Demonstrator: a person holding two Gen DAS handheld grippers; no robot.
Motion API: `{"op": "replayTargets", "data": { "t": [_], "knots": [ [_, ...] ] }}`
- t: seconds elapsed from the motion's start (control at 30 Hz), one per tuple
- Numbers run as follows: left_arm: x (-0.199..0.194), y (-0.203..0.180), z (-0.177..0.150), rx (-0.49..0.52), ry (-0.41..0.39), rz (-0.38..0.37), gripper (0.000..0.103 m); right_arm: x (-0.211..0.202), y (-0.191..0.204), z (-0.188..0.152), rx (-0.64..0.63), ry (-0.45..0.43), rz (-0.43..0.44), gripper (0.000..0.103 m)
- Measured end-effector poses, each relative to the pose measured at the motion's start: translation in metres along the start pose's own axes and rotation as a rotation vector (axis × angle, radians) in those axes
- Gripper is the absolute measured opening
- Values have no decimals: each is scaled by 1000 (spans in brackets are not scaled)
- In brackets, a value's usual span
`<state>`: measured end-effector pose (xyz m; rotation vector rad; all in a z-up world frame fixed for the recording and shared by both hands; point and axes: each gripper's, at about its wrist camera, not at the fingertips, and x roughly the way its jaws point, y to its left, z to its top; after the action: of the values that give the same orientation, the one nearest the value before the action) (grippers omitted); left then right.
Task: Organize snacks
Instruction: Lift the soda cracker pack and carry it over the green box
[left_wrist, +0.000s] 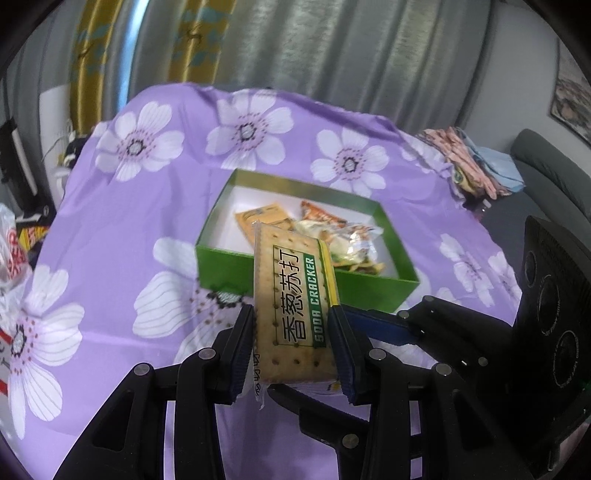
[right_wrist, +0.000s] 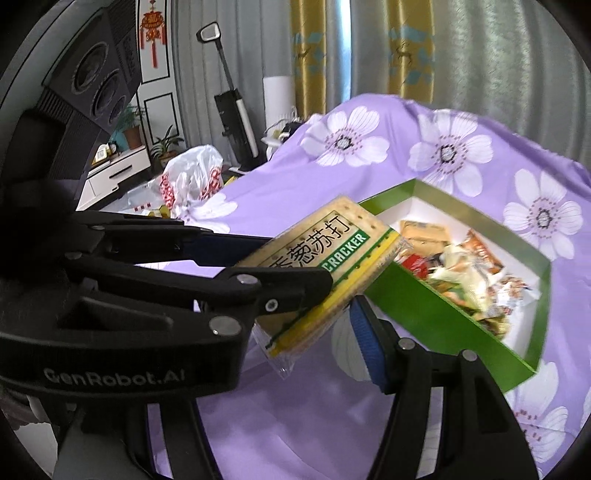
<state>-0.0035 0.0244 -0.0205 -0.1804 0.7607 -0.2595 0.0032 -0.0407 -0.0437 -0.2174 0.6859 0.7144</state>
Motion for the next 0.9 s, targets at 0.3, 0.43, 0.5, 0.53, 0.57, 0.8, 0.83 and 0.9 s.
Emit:
{"op": "replayTargets", "data": {
  "t": [0.3, 0.43, 0.5, 0.53, 0.57, 0.8, 0.83, 0.9],
  "knots": [
    [-6, -38, 13, 60, -25, -17, 40, -40, -14, -1, 16, -57, -49, 63],
    [-2, -53, 19, 87, -25, -25, 40, -52, -23, -2, 28, -70, -68, 63],
    [0, -60, 21, 97, -23, -30, 40, -57, -29, -3, 37, -77, -75, 63],
    [3, -64, 23, 103, -22, -34, 40, -59, -32, -4, 41, -79, -79, 63],
    [4, -65, 25, 105, -22, -36, 40, -60, -36, -4, 44, -81, -82, 63],
    [22, -82, 42, 127, -15, -53, 40, -65, -64, -2, 71, -93, -99, 63],
    [25, -84, 44, 130, -14, -54, 40, -65, -67, -1, 73, -95, -102, 63],
    [32, -86, 48, 133, -8, -52, 40, -66, -74, 0, 77, -104, -104, 62]
  ]
}}
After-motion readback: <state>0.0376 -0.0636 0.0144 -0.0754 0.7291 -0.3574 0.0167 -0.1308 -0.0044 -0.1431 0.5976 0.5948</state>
